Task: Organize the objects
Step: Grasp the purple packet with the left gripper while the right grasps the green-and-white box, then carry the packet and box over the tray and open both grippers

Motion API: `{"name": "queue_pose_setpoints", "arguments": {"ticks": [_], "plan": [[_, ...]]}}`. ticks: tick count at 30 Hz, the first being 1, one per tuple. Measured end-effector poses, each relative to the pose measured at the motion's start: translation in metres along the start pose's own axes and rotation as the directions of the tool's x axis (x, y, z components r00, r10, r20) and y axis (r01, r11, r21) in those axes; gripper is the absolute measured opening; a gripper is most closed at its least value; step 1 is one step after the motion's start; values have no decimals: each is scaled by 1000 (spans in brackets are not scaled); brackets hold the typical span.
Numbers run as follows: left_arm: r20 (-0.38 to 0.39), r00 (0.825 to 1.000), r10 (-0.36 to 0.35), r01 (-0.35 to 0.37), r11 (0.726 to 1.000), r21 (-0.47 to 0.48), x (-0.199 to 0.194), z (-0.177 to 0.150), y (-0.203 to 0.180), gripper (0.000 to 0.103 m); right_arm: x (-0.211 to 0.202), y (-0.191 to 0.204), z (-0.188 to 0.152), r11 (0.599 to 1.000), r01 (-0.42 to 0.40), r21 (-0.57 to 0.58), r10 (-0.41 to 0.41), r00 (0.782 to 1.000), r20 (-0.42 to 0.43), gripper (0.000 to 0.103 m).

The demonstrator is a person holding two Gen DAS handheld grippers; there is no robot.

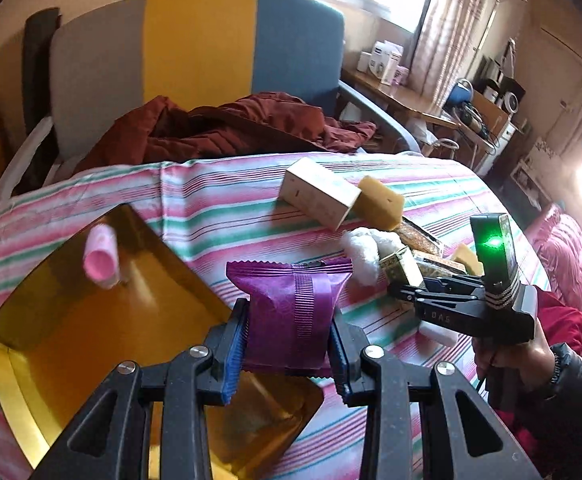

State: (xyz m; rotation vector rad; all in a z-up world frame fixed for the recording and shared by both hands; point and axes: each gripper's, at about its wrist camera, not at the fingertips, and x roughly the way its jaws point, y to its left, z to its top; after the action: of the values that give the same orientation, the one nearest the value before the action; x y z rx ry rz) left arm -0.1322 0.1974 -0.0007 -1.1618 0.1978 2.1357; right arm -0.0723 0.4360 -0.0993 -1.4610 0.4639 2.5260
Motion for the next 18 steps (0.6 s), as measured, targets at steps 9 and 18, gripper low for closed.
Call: {"name": "queue_pose_setpoints", "arguments": {"ticks": [9,18], "plan": [[39,996,79,-69,977,-202,-39,-30,61,36,-50,28,-9,997,-17,-72,24,994,103,33],[-42,990,132,-137,899,-415,-33,-46,140,36,-74,133,-5,935,-253,-248,279,957,78,33]]}}
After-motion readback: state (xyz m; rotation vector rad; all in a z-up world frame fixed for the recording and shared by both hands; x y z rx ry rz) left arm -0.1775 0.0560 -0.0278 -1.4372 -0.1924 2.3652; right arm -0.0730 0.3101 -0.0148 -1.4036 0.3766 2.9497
